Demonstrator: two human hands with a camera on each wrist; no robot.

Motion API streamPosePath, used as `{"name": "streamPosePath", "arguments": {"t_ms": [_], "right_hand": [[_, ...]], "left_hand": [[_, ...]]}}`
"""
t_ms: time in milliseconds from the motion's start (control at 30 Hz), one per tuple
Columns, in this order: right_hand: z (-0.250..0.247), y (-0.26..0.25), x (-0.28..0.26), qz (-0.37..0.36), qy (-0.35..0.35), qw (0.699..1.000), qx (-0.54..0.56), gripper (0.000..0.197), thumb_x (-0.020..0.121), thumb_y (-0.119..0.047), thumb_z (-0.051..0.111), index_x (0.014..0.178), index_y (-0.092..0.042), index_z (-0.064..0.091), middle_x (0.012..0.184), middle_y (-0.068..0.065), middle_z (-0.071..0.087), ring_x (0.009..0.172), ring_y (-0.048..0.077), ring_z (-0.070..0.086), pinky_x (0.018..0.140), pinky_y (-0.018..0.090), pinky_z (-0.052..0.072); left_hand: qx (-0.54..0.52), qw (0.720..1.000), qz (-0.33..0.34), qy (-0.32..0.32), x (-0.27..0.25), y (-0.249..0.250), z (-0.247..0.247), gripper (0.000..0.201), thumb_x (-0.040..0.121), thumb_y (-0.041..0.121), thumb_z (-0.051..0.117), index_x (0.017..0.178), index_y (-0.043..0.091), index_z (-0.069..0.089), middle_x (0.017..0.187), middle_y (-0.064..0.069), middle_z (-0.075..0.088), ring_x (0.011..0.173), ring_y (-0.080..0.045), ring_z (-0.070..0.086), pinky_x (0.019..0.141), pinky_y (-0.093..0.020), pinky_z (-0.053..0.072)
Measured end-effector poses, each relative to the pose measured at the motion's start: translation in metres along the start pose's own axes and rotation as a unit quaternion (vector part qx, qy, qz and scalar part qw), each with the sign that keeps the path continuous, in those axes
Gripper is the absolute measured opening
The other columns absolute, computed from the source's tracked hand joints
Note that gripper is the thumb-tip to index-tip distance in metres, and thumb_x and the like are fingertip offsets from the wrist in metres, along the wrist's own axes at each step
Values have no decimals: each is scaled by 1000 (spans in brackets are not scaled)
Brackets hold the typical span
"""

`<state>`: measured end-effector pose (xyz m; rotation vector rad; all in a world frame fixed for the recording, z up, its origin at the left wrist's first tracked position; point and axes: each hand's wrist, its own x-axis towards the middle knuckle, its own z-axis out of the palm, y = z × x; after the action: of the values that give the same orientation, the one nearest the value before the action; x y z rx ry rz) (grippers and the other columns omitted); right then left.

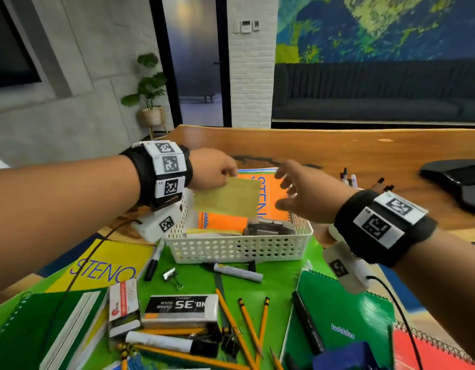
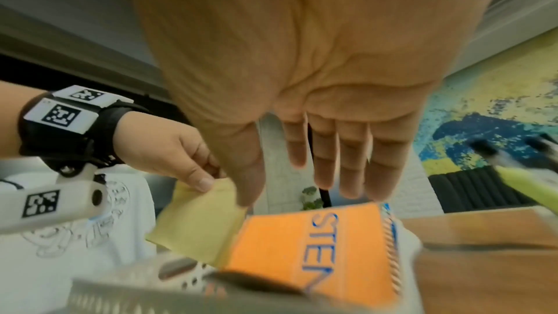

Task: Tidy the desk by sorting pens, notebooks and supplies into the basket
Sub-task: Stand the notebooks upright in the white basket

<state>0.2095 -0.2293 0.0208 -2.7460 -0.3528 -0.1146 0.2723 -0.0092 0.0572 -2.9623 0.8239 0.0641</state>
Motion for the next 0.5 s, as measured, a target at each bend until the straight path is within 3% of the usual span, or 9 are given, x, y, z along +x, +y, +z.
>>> {"name": "streamPosePath", "arguments": {"t_ms": [100, 200, 267, 333, 500], "right_hand": [[18, 16, -7, 47, -144, 984, -96, 79, 88, -53, 68, 152, -29, 30, 151, 1, 47, 130, 24, 52, 106, 40, 45], [30, 24, -13, 40, -227, 966, -114, 72, 99, -56, 47, 158, -28, 17, 165, 3, 24, 152, 29, 20, 118, 50, 28], [37, 27, -13, 28, -255, 960, -116, 65, 104, -53, 36, 159, -30, 12, 169, -2, 8, 154, 32, -7, 122, 55, 13], [44, 31, -14, 30, -273, 955, -112, 62, 105, -53, 29, 160, -35, 7, 169, -7, 1, 151, 33, -22, 122, 60, 6], [48, 35, -16, 32, -281, 954, -98, 64, 104, -56, 26, 160, -37, 1, 168, -12, -3, 148, 32, -30, 121, 62, -1]], "left_hand": [[29, 994, -51, -90, 0, -26, 25, 30, 100, 17, 48, 128, 20, 59, 130, -3, 60, 101, -17, 51, 81, -23, 34], [17, 985, -67, -160, -1, -32, 52, 33, 102, 18, 45, 132, 21, 55, 133, -2, 57, 107, -20, 53, 85, -24, 37], [12, 980, -67, -188, -2, -30, 68, 35, 100, 18, 46, 133, 24, 56, 131, 1, 58, 105, -17, 54, 88, -26, 43], [16, 976, -57, -210, -2, -25, 82, 40, 98, 19, 50, 137, 26, 56, 134, 3, 59, 114, -18, 57, 96, -30, 47], [43, 967, -39, -249, 2, -16, 101, 49, 99, 17, 49, 148, 22, 44, 144, -1, 53, 124, -22, 55, 98, -30, 47]]}}
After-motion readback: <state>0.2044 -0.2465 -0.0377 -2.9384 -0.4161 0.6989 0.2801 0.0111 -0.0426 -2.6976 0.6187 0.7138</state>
